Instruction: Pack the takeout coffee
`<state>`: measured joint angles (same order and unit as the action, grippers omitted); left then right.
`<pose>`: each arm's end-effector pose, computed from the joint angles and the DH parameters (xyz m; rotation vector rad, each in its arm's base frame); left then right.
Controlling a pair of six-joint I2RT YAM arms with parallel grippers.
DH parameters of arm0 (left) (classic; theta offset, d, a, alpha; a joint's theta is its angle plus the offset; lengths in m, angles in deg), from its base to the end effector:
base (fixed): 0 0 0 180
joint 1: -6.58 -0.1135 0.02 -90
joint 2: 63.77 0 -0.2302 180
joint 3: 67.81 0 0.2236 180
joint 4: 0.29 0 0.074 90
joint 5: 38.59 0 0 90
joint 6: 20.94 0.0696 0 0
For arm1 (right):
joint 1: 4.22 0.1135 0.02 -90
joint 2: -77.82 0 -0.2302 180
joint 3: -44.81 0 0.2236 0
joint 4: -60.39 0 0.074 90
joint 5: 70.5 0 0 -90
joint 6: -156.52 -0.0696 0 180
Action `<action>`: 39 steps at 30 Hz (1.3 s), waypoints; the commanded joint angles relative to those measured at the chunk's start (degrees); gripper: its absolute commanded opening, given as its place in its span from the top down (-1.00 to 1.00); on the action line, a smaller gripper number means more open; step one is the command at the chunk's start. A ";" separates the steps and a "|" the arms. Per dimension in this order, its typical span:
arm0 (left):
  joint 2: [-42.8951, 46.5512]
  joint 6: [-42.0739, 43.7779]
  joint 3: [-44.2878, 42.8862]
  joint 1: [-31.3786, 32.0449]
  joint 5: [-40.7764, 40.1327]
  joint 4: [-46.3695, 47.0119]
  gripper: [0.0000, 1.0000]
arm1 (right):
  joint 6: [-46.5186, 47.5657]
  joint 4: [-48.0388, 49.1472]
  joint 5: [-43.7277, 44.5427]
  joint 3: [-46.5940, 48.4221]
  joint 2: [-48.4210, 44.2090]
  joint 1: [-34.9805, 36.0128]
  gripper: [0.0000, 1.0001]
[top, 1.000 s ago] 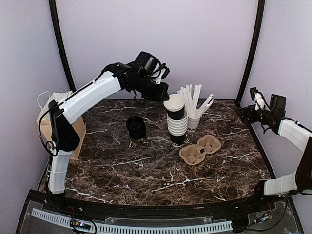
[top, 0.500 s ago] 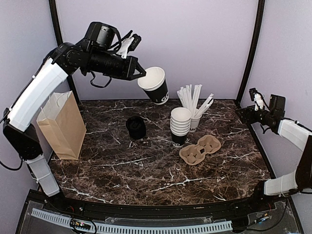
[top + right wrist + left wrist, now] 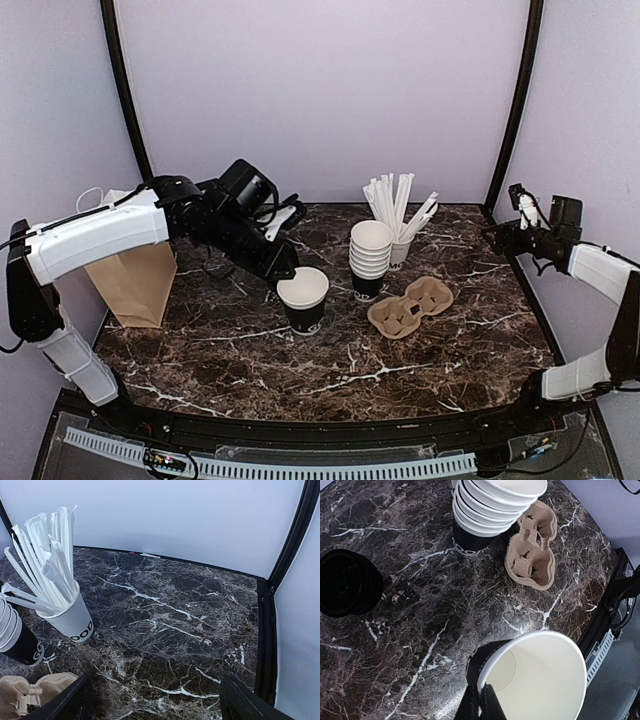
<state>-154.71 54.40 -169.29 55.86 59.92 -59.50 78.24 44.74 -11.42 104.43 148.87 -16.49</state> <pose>0.2126 -0.2628 0.2773 0.8190 2.3897 -0.6636 0.2846 -0.0253 0.2260 -0.3214 1.9565 0.2803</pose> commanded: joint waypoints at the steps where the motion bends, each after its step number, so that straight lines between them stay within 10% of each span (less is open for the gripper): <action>1: 2.84 -1.85 4.03 2.21 0.91 8.14 1.00 | 0.30 0.80 -0.81 0.95 0.23 0.58 -0.77; 39: -4.84 -2.86 11.97 3.97 -0.83 18.62 0.84 | 0.54 0.45 -0.99 0.96 0.23 0.93 -0.77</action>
<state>-159.67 51.80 -158.27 59.51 60.10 -42.03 78.29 44.53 -11.83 104.43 148.98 -15.95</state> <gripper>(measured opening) 0.064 0.886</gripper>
